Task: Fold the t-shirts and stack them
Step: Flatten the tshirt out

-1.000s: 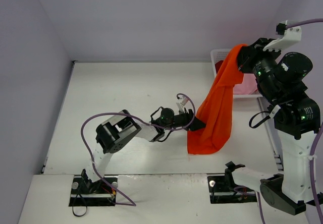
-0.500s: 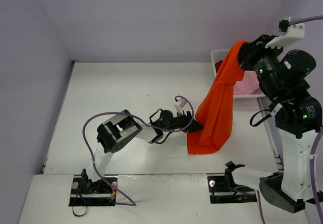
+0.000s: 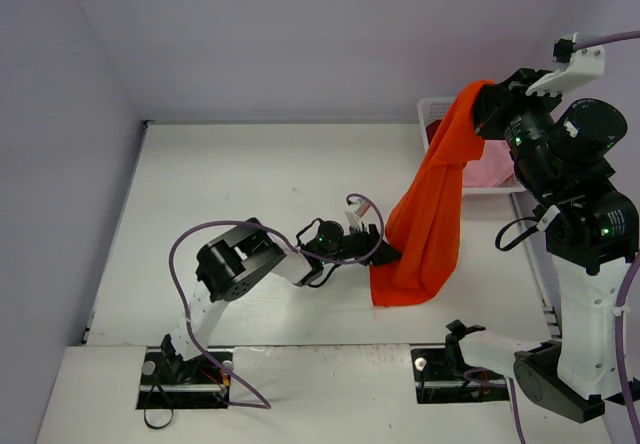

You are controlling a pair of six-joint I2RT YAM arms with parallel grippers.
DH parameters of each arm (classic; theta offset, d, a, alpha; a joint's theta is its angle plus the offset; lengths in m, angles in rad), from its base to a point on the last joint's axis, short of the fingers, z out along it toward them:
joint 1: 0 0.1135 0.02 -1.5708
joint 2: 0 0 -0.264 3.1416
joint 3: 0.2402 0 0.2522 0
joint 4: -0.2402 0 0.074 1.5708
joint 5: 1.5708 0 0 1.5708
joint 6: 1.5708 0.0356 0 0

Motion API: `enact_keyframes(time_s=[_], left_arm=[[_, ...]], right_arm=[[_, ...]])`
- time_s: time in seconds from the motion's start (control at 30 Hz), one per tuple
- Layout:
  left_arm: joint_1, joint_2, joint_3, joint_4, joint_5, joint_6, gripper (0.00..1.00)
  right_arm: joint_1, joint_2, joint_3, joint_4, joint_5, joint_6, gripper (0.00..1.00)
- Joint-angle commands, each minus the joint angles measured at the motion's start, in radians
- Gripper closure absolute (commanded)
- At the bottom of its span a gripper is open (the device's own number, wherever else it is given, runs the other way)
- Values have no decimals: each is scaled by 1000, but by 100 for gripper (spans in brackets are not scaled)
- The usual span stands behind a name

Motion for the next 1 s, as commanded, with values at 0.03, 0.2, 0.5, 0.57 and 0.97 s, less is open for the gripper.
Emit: enact_keyframes(time_s=[0.03,0.2,0.5,0.57,0.97], left_arm=[[-7,-12,36,85,-2,16,57],[-10,-10,33,85,-8,19,65],[-10,-12,36,85,-16,21,85],[-12,-12,34,84,-16,24,88],[5,-55,-12,45,-48,38,100]], right_arm=[[-5,2,22,108,-10,-10,100],[-5,2,19,108,-10,-12,100],[-5,1,19,108,-10,-13,100],[-3,-1,17,108,-10,-15,100],[-5,-19,14,103,14,-35,100]])
